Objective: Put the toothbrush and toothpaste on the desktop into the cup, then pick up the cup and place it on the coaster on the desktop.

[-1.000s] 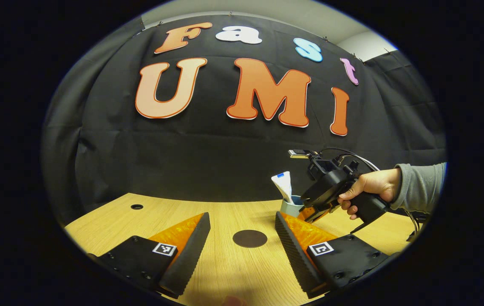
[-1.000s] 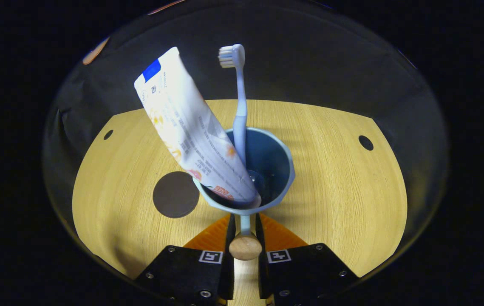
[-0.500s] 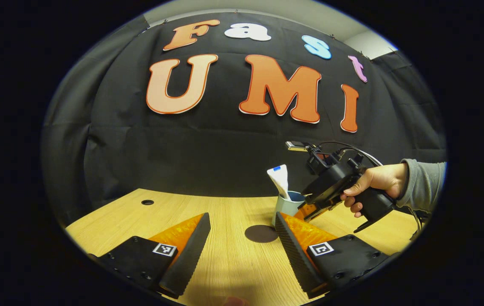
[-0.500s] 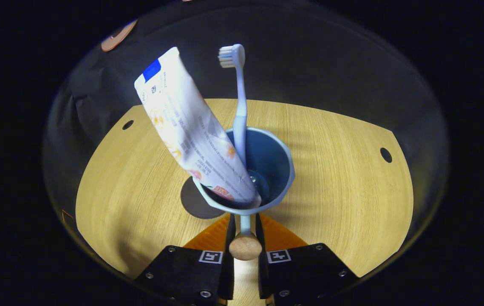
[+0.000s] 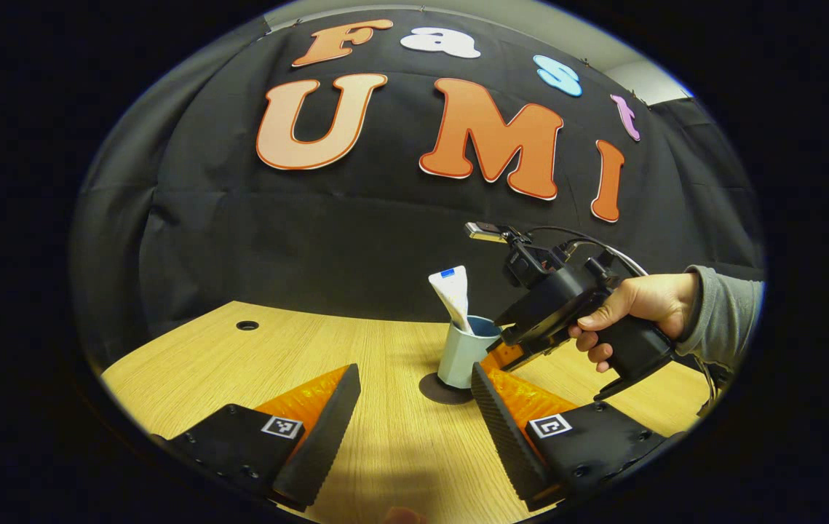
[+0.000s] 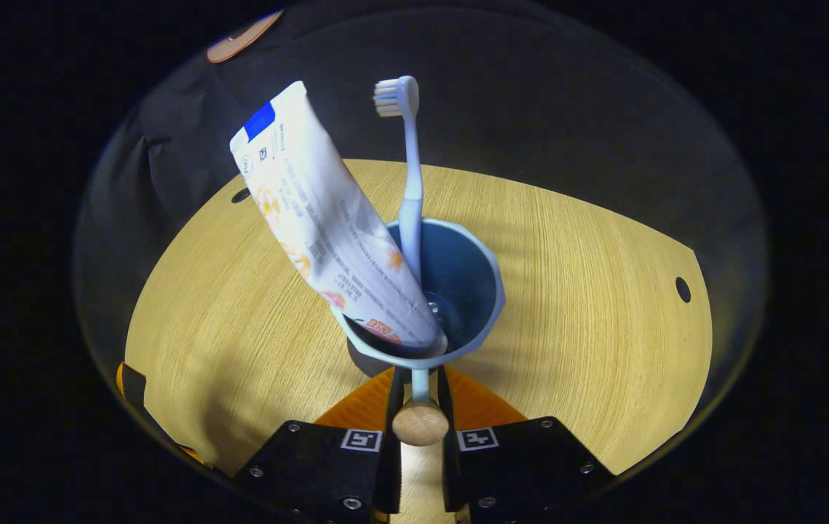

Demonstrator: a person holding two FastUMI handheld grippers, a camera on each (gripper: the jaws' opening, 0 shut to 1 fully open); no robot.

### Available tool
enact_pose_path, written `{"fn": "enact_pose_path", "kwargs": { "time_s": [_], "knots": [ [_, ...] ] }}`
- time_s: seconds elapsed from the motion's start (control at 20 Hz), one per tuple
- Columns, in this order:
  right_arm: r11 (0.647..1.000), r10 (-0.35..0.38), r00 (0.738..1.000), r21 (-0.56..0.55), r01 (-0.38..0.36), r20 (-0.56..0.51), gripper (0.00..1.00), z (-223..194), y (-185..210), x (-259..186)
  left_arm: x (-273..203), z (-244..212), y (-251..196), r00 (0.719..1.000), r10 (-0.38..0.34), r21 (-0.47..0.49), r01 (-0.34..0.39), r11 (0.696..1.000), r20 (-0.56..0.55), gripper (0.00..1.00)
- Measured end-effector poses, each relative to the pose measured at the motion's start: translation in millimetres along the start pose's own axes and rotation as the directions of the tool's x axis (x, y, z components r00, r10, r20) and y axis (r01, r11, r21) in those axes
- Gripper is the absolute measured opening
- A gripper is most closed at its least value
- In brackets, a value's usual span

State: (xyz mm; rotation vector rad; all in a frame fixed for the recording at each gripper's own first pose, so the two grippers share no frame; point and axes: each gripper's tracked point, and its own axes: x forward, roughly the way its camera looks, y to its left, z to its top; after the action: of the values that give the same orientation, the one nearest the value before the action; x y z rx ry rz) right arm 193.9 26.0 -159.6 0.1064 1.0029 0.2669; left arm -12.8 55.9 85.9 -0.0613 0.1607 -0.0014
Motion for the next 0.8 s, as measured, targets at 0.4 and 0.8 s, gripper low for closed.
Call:
{"fn": "enact_pose_path", "kwargs": {
  "time_s": [0.4, 0.8],
  "knots": [
    [0.999, 0.000, 1.000, -0.052, -0.002, -0.025, 0.23, 4, -6, -4, 5, -9, 7, 1.000, 0.003, -0.025, -0.003, 1.000, -0.016, 0.97],
    [0.999, 0.040, 0.998, -0.011, -0.039, 0.049, 0.49, 10, -4, -24, 4, -4, 12, 0.999, 0.035, 0.005, -0.035, 0.999, -0.009, 0.97]
  ]
}}
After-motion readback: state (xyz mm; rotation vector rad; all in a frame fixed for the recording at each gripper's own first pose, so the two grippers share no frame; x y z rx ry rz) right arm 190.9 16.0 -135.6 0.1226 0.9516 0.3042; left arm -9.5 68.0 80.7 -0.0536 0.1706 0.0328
